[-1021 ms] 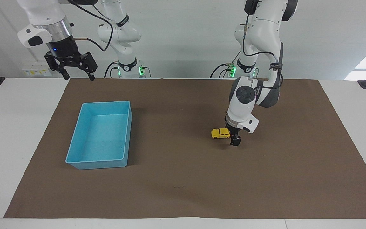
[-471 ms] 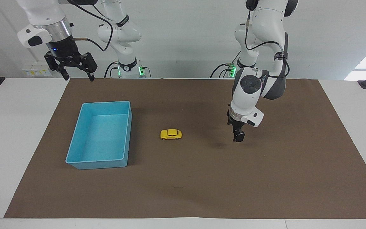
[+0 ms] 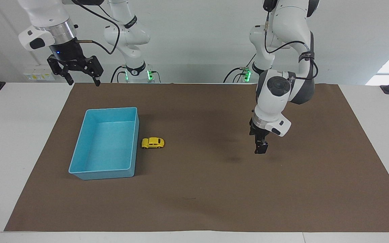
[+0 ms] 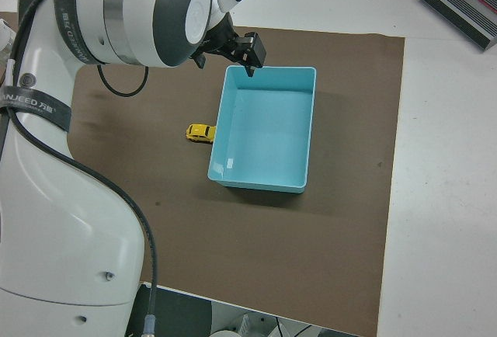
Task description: Wind up and store yellow beetle car
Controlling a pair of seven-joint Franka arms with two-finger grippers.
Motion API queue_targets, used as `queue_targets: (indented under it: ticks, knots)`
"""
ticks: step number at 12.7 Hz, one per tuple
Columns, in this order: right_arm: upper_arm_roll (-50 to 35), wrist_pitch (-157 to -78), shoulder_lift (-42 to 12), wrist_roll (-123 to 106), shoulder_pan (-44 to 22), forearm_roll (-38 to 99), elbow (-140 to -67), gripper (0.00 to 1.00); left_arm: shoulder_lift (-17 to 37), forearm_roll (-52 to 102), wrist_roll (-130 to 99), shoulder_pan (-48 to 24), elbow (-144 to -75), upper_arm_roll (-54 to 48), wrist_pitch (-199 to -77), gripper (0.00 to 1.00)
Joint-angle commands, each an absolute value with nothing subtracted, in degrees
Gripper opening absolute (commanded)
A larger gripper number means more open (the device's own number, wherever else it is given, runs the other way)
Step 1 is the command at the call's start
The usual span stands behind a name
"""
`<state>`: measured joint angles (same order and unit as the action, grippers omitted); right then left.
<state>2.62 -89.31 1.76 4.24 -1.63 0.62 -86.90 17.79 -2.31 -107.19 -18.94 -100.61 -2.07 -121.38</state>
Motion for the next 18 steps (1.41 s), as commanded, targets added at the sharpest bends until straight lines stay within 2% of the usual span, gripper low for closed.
queue_targets:
  ticks: [1, 4, 8, 18]
  knots:
    - [2.29, -88.51, 2.46, 2.72, -0.7, 1.14, -87.1, 1.0, 15.66, -2.9, -99.51, -16.62, -99.93, -2.46, -120.5, 1.0]
    - [2.29, -88.51, 2.46, 2.72, -0.7, 1.14, -87.1, 1.0, 11.97, -2.9, -94.69, -15.13, -100.02, -2.46, -119.8, 1.0]
    - [2.29, -88.51, 2.46, 2.72, -0.7, 1.14, -87.01, 1.0, 8.01, -2.29, -76.69, -12.92, -100.02, -2.55, -116.82, 1.0]
    - [2.29, -88.33, 2.55, 2.46, -0.7, 0.71, -87.1, 1.0, 3.25, -1.67, -29.91, -9.67, -100.81, -2.37, -111.01, 1.0]
